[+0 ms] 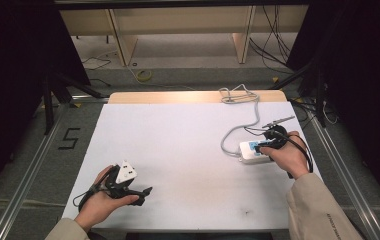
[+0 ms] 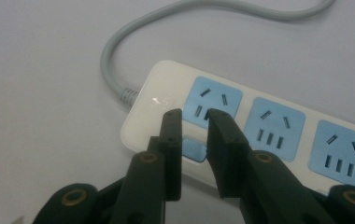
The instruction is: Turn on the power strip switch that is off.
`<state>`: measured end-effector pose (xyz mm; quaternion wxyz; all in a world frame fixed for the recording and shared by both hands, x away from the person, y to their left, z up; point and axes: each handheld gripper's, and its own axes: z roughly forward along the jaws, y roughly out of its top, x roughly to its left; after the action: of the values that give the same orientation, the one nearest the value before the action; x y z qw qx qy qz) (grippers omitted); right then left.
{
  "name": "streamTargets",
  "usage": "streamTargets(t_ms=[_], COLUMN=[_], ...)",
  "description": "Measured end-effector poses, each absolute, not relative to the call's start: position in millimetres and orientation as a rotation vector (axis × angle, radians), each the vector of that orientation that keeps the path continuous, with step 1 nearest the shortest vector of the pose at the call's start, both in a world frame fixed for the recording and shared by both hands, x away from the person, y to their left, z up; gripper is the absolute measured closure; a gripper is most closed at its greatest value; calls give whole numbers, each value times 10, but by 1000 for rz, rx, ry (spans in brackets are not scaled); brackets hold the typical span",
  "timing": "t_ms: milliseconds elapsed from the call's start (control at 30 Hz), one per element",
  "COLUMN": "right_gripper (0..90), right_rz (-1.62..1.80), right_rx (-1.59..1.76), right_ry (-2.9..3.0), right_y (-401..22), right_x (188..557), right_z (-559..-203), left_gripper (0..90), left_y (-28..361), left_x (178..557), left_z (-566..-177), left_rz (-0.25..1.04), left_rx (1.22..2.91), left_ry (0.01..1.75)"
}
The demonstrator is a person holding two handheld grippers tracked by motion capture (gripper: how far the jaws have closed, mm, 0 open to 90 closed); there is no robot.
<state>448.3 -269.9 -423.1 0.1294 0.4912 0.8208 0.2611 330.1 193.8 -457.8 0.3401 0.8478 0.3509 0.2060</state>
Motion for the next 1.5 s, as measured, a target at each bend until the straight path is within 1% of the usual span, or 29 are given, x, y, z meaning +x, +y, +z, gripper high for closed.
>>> streamTargets(t_ms=[267, 700, 1167, 1500], right_gripper=[712, 605, 531, 458], right_rz=[812, 937, 1041, 1114], right_rx=[1399, 1326, 1261, 1209], right_ry=[2363, 2319, 2276, 2246], right_y=[-2687, -2734, -2795, -2844], right_x=[4406, 4163, 3950, 3768], right_z=[-4207, -4169, -4198, -4258], left_gripper=[112, 112, 111, 111], left_y=[1942, 1940, 1935, 1936], left_x=[3300, 3298, 3297, 3296], left_z=[-4577, -4575, -4574, -4574], left_rz=[534, 533, 535, 532], left_rx=[2200, 2203, 2197, 2201], left_ry=[923, 919, 922, 920])
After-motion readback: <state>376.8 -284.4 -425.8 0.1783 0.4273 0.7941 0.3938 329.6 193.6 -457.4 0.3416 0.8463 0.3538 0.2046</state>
